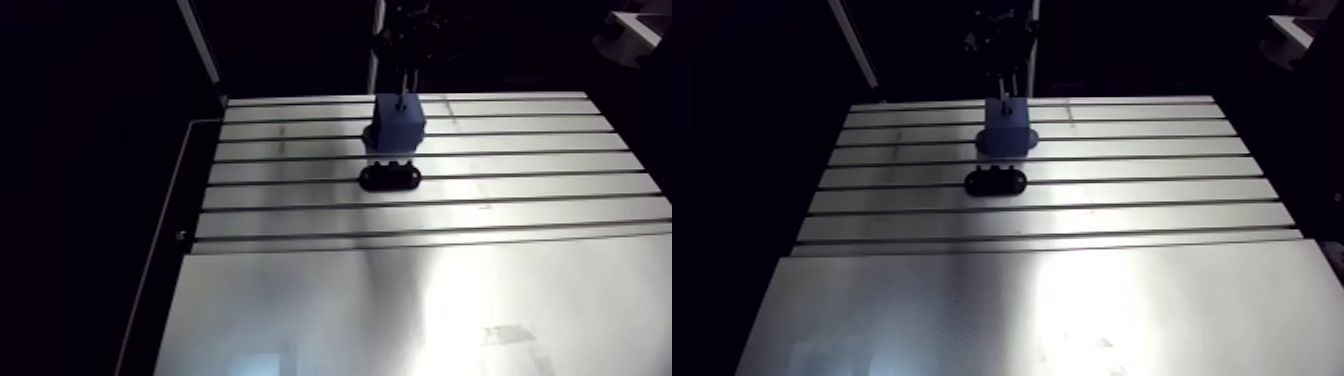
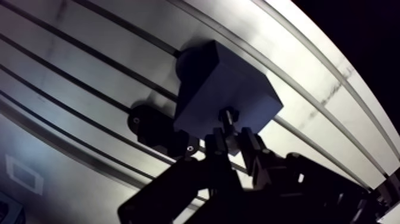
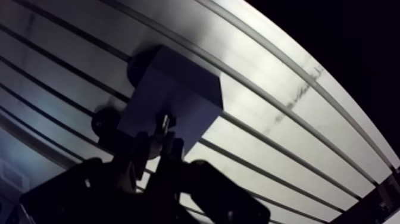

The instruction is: Pick up the M10 bolt and insert it into the hex recess until seated.

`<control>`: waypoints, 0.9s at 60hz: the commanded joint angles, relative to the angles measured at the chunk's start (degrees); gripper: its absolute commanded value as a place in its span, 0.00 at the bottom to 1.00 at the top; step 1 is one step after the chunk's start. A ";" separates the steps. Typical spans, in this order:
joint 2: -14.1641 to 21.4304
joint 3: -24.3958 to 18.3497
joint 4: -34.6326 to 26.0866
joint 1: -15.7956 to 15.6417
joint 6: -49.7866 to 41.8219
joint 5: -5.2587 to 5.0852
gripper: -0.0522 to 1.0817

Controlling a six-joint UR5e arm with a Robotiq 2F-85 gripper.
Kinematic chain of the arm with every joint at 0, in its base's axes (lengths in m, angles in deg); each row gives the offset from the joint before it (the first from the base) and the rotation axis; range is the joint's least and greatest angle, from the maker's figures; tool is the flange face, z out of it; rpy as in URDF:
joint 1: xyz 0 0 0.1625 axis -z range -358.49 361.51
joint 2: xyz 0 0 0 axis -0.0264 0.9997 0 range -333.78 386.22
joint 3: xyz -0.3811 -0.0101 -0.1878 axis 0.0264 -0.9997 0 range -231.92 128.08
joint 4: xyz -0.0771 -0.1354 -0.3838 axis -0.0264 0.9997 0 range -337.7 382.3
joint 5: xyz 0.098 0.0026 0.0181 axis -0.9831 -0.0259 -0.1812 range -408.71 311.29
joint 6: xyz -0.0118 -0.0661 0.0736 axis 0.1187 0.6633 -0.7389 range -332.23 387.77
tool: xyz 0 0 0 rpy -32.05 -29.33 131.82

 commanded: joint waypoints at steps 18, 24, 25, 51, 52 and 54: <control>-0.15 -0.16 0.02 0.02 -0.01 -0.03 1.00; -0.15 -0.24 0.02 0.02 -0.01 0.05 1.00; -0.15 -0.25 0.02 0.02 -0.01 0.05 1.00; -0.15 -0.07 0.02 0.02 -0.01 0.14 1.00; -0.15 -0.07 0.02 0.02 -0.01 0.14 1.00; -0.15 -0.07 0.02 0.02 -0.01 0.14 1.00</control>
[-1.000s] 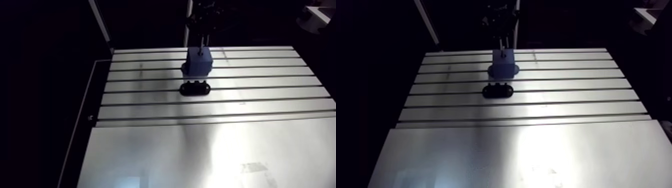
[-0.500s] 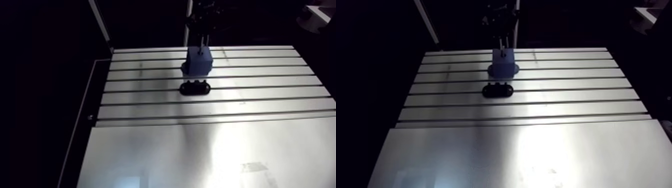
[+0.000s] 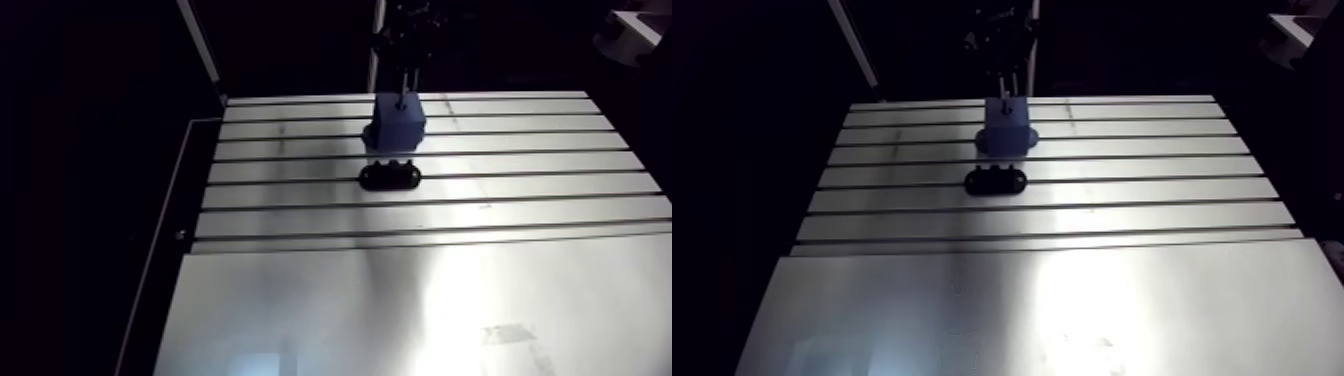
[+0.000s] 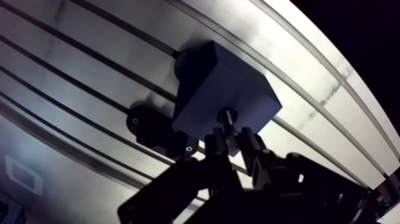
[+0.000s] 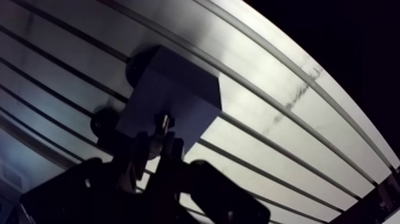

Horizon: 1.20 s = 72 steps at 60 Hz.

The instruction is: Pick up the M10 bolt and insert it into the hex recess until seated.

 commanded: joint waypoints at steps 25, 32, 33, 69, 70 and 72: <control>-0.09 0.09 0.00 0.35 0.17 0.03 1.00; -0.60 0.17 0.00 0.35 0.09 -0.05 1.00; -0.60 0.17 0.00 0.35 0.09 -0.05 1.00; -0.53 -0.08 -0.07 0.18 0.17 -0.23 1.00; -0.53 -0.08 -0.07 0.18 0.17 -0.23 1.00; -0.53 -0.09 -0.08 0.18 0.18 -0.23 1.00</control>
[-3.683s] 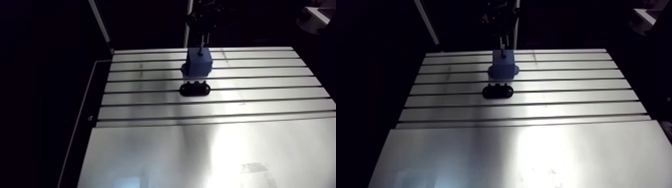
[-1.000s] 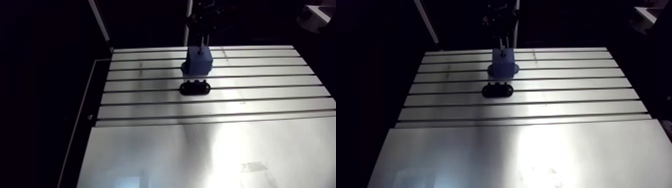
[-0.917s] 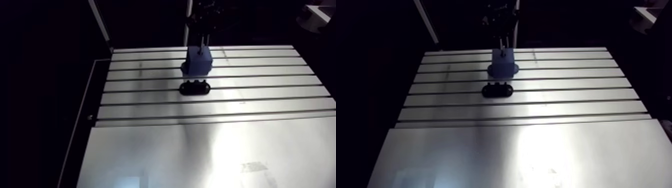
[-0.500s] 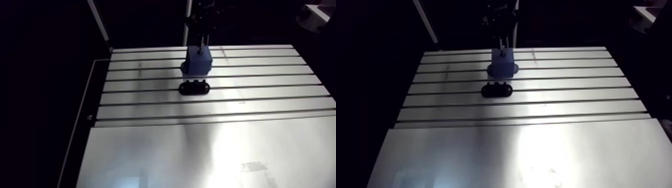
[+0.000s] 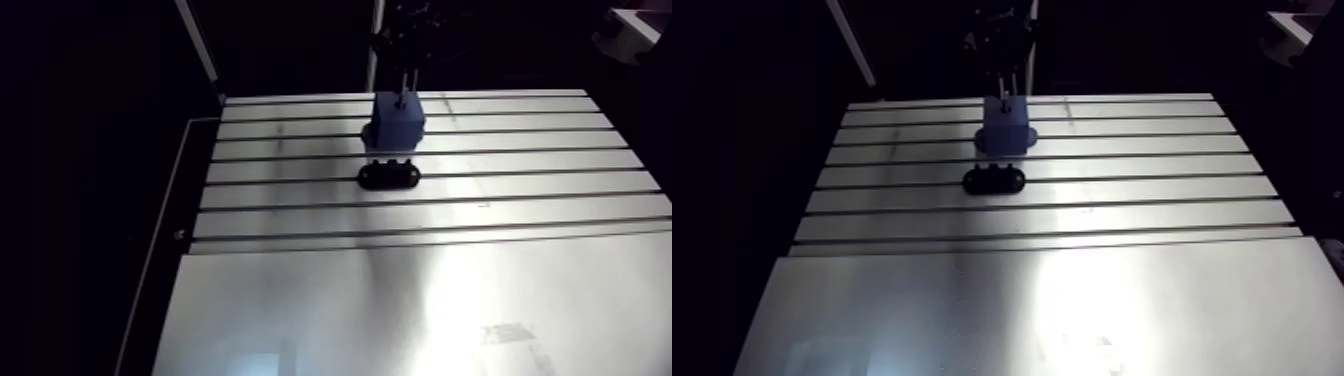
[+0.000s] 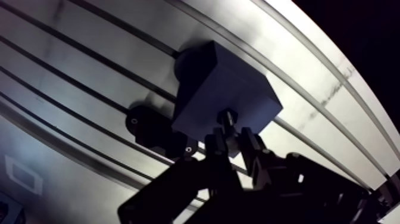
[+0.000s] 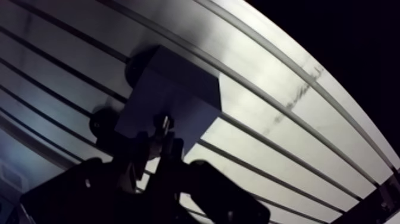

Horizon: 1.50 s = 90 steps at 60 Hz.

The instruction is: Pick up the M10 bolt and insert it into the hex recess until seated.

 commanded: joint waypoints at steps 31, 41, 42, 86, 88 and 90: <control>-0.27 -0.48 -0.08 -0.15 0.07 -0.21 1.00; -0.27 -0.48 -0.08 -0.24 0.07 -0.30 1.00; -0.27 -0.48 -0.08 -0.24 0.07 -0.30 1.00; -0.27 -0.21 -0.09 -0.24 0.07 -0.30 1.00; -0.27 -0.14 -0.09 -0.24 0.07 -0.30 1.00; -0.27 -0.05 -0.08 -0.24 0.07 -0.30 1.00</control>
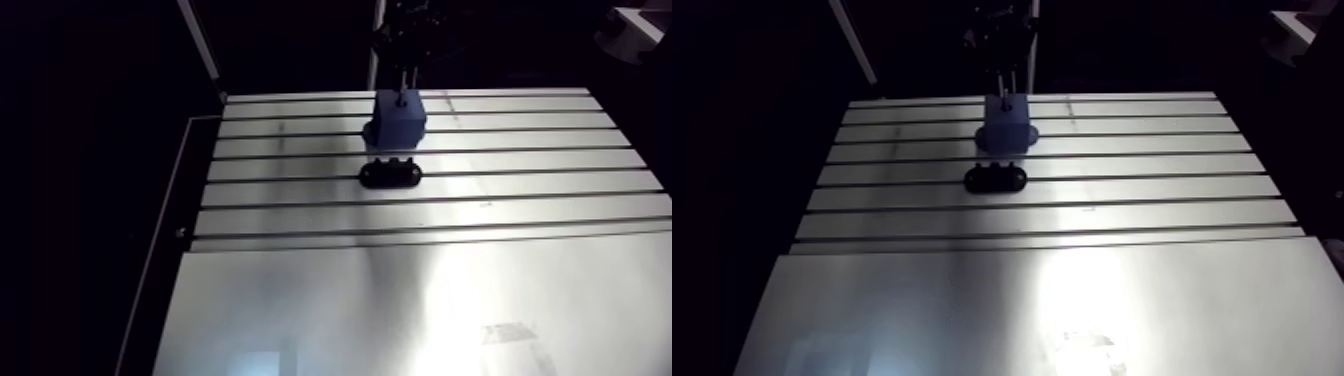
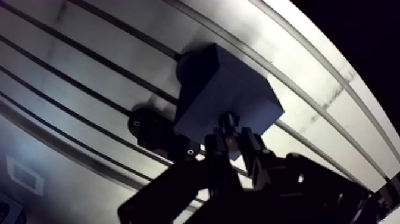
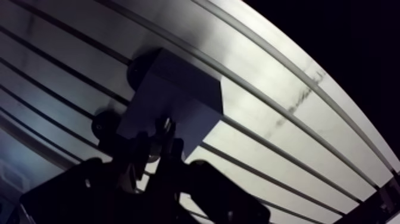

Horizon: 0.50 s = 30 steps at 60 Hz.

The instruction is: Pick up the M10 bolt and insert it into the hex recess until seated.

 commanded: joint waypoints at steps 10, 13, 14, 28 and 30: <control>-0.03 0.48 0.06 0.01 0.00 0.00 1.00; -0.03 0.41 0.06 0.01 0.00 -0.07 1.00; -0.03 0.39 0.06 0.01 0.00 -0.08 1.00; 0.06 0.39 0.15 0.01 0.00 -0.17 0.82; 0.06 0.39 0.15 0.01 0.00 -0.10 0.73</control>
